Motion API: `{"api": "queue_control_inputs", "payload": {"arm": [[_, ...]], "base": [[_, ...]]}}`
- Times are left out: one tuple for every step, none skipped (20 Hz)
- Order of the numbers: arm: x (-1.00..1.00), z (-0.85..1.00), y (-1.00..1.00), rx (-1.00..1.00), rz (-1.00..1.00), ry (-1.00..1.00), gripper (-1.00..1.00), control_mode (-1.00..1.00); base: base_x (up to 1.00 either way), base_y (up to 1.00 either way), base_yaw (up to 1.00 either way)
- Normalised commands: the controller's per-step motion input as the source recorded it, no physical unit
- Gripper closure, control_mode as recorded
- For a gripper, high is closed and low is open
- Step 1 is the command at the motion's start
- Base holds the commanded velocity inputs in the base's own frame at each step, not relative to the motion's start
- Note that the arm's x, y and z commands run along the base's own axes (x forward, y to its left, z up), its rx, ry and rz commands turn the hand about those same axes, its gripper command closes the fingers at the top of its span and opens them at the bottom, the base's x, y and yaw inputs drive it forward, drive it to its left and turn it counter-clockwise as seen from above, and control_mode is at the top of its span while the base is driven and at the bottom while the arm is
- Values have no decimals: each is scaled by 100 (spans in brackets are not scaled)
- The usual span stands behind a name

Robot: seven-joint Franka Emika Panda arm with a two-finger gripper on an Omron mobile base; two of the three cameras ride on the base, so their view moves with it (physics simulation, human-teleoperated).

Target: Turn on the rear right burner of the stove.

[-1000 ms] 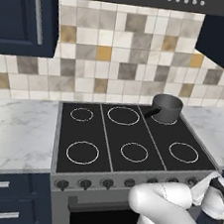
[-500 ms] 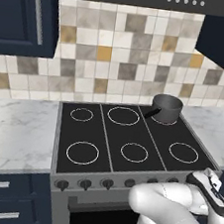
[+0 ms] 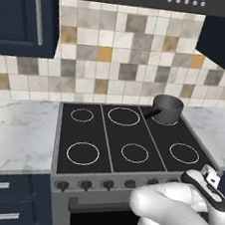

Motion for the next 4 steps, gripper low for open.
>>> {"api": "queue_control_inputs", "payload": {"arm": [[0, -32, -33, -27, 41, 12, 100, -100], [0, -30, -31, -25, 40, 9, 100, -100], [0, -29, -33, -24, 42, 8, 100, -100], [0, -29, -31, -25, 43, 5, 100, -100]], "base": [[0, 0, 0], [0, 0, 0], [0, 0, 0], [0, 0, 0]]}}
